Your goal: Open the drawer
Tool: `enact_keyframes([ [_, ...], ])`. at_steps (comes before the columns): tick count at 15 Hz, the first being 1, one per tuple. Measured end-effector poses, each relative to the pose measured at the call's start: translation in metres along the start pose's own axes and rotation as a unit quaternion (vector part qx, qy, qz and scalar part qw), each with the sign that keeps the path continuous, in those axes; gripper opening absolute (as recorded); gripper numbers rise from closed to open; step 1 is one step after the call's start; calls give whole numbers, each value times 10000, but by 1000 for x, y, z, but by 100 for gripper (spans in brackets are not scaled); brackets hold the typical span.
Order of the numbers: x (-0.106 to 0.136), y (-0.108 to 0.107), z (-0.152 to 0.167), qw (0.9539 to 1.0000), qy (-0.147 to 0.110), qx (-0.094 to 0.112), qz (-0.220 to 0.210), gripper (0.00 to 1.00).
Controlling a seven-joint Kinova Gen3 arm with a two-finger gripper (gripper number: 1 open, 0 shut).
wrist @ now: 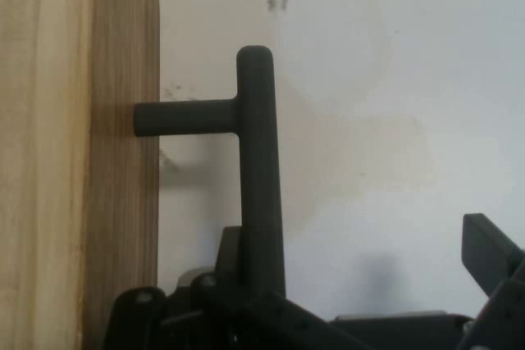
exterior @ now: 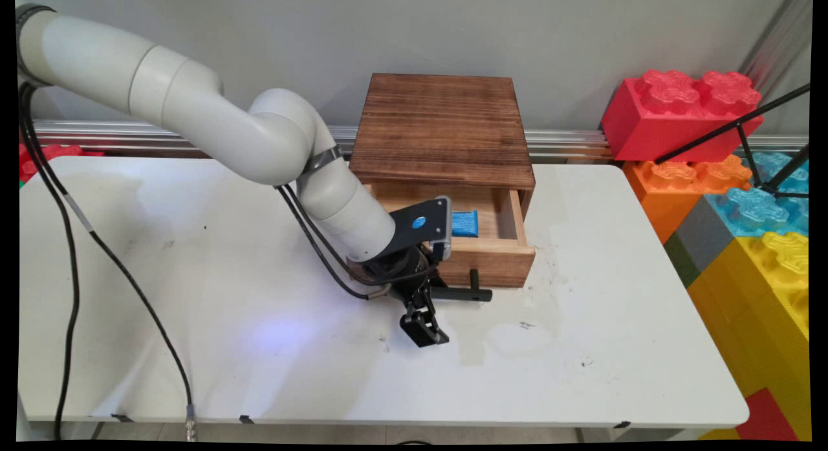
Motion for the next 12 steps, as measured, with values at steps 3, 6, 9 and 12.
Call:
enact_keyframes([
  [3, 0, 9, -2, 10000, 16, -56, 7, 100],
  [6, -1, 19, -5, 9999, 25, -107, -9, 100],
  [9, -3, 29, -7, 9999, 22, -140, -52, 100],
  [12, -4, 38, -9, 9998, 17, -178, -86, 100],
])
